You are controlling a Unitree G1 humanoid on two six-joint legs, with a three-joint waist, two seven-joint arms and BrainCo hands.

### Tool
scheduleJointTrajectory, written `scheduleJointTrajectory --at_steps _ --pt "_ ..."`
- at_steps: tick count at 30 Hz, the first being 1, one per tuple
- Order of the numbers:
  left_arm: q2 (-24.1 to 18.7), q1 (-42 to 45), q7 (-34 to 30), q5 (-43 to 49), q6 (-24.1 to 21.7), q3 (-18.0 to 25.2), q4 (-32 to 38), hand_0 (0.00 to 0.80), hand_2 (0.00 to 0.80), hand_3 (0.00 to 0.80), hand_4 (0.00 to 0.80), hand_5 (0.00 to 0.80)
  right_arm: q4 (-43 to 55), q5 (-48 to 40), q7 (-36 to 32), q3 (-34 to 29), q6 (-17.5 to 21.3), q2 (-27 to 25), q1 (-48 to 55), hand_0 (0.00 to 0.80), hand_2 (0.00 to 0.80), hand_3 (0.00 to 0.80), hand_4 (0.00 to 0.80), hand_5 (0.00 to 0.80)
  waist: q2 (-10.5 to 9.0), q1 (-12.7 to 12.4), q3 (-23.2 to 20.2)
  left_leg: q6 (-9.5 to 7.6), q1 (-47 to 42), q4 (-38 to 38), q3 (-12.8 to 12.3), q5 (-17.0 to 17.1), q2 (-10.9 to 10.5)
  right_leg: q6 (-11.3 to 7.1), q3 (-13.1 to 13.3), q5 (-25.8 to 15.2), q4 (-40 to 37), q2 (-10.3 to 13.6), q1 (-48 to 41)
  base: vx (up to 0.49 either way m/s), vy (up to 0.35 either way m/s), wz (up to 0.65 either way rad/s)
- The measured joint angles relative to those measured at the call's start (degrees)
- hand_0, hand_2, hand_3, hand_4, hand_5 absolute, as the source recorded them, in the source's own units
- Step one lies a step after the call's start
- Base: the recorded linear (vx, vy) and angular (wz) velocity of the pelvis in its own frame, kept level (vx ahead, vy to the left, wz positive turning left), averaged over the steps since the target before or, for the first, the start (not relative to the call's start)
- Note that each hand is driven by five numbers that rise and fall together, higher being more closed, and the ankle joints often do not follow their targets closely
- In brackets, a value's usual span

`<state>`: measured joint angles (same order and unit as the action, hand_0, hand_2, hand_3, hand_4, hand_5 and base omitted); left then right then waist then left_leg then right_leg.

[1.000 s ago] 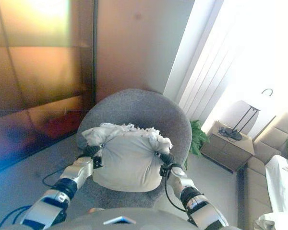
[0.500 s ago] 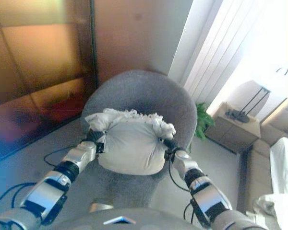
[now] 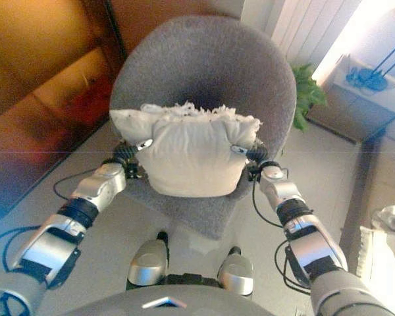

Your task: Pick up the cushion and take it to the sofa

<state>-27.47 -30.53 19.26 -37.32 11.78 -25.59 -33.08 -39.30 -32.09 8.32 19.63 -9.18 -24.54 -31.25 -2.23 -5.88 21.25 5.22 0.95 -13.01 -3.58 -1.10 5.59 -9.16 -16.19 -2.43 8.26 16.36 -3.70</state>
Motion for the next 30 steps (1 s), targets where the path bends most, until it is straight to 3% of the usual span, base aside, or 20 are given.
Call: scheduleJointTrajectory --at_steps 8,15,19,22,26,30 --pt "-1.59 0.11 0.55 0.04 -2.84 4.04 8.34 0.000 0.000 0.000 0.000 0.000 6.02 4.08 0.68 -7.22 -3.73 -6.30 -1.63 0.000 0.000 0.000 0.000 0.000 2.84 0.42 6.26 -1.13 2.81 0.38 -2.45 0.81 -1.48 -0.59 1.00 -2.19 -0.14 1.94 4.31 -0.081 0.081 -0.11" --pt "-5.42 2.49 2.22 0.17 -7.18 10.15 15.25 0.000 0.000 0.000 0.000 0.000 13.14 6.73 0.33 -15.52 -5.44 -12.88 -1.32 0.000 0.000 0.000 0.000 0.000 4.25 2.14 7.87 -2.26 5.78 2.03 -4.28 1.61 -3.32 -1.43 3.31 -3.82 -1.15 3.53 8.77 -0.130 0.124 -0.08" --pt "-6.78 7.12 3.76 2.30 -11.42 16.48 23.59 0.000 0.000 0.000 0.000 0.000 20.53 8.42 1.01 -25.49 -5.43 -16.98 3.91 0.000 0.000 0.000 0.000 0.000 5.90 2.27 8.78 -3.01 9.87 2.40 -5.85 2.21 -4.24 -1.77 4.86 -5.31 -2.09 4.31 13.68 -0.183 0.136 -0.08" --pt "-6.77 15.51 7.66 7.58 -14.88 24.20 29.22 0.000 0.000 0.000 0.000 0.000 27.08 11.13 0.99 -33.85 -5.82 -19.18 14.10 0.000 0.000 0.000 0.000 0.000 6.82 2.42 9.11 -3.46 12.34 3.42 -6.34 2.63 -5.01 -2.10 5.59 -5.52 -2.20 4.97 16.91 -0.210 0.081 -0.01" --pt "-6.65 23.98 14.68 9.72 -17.41 32.28 29.01 0.000 0.000 0.000 0.000 0.000 27.34 12.46 2.53 -41.34 -5.27 -18.78 21.03 0.000 0.000 0.000 0.000 0.000 7.12 3.49 9.10 -3.71 15.01 4.22 -7.10 3.06 -5.46 -2.31 6.56 -5.66 -2.25 5.43 20.57 -0.183 0.017 -0.03" --pt "-4.61 28.24 21.07 13.53 -20.41 37.80 25.01 0.000 0.000 0.000 0.000 0.000 26.17 13.92 4.75 -45.84 -1.98 -17.40 27.09 0.000 0.000 0.000 0.000 0.000 7.68 3.38 9.01 -3.70 16.69 4.61 -7.39 3.14 -5.49 -2.40 6.94 -5.69 -2.41 5.38 22.63 -0.126 -0.059 -0.01"
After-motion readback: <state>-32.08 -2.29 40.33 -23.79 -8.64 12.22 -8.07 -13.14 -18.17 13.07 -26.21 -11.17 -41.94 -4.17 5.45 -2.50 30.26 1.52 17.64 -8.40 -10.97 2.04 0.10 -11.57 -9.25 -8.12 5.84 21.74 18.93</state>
